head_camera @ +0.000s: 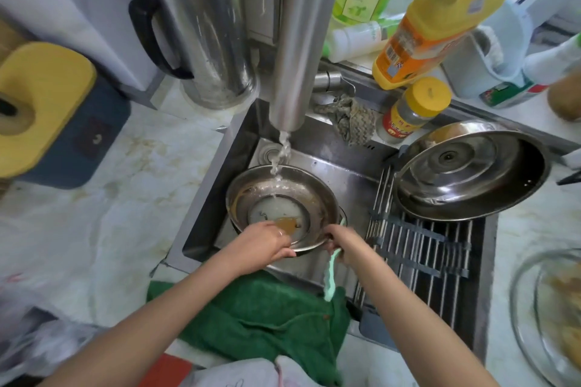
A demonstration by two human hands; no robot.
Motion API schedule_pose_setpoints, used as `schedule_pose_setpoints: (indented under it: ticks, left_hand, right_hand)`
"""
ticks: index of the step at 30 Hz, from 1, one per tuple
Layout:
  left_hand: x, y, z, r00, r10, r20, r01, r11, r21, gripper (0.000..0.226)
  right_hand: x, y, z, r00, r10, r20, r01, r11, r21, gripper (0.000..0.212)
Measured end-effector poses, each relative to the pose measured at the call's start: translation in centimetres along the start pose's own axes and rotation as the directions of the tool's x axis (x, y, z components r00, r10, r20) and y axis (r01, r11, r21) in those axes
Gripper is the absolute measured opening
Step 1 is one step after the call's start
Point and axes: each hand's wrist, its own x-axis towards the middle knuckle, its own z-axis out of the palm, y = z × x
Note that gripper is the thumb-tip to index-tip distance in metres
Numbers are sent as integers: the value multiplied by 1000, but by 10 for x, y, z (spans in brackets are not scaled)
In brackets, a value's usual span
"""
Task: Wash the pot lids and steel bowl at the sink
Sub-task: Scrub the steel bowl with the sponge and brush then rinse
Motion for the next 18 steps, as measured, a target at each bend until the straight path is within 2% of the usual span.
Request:
schedule_pose_setpoints:
  ticks: [1,2,3,4,5,6,7,8,9,10,13,15,18]
  left_hand:
    - [-6,2,-4,991,-119,53,126,977,-173,38]
    - [-11,3,-14,945,-299,135,328,843,-426,38]
    - [-15,3,-21,870,-450,200,458,589,-666,40]
    - [-17,3,-26,800,-547,247,462,300,-834,40]
    - [-16,0,-30,743,-602,294,377,12,-926,40]
    - [-15,-2,-34,709,-616,342,247,-237,-940,40]
    - [-12,-6,-36,691,-610,387,124,-428,-895,39]
    - [-9,-9,-39,679,-605,415,26,-545,-838,38]
    - [-5,-11,-42,671,-608,424,-47,-606,-794,37]
    - [0,-13,-48,670,-607,427,-87,-635,-768,36]
    - [16,-13,-60,650,-610,453,-118,-670,-732,27]
    - [26,-13,-67,637,-603,480,-104,-684,-722,19]
    - [41,-7,-78,610,-615,499,16,-620,-784,6]
  right_hand:
    - [2,7,5,1000,29,1,-29,999,35,16]
    - [6,13,10,999,36,1,-36,997,69,17]
    - [10,18,14,999,35,-3,-35,995,99,15]
    - [9,22,20,999,33,0,-33,992,126,11]
    - [7,24,23,999,37,0,-37,990,135,5]
    - [8,26,27,1000,29,-6,-28,991,131,4]
    - [8,28,30,999,26,-31,-22,994,105,19]
    - [11,31,31,998,3,-55,1,997,74,40]
    - [12,32,31,996,-11,-89,15,999,47,61]
    - [13,32,28,994,-31,-107,33,999,22,71]
    - [5,27,20,989,-66,-135,63,998,-25,60]
    - [7,21,12,992,-37,-123,35,999,-22,57]
    - [7,19,9,997,25,-76,-22,999,39,41]
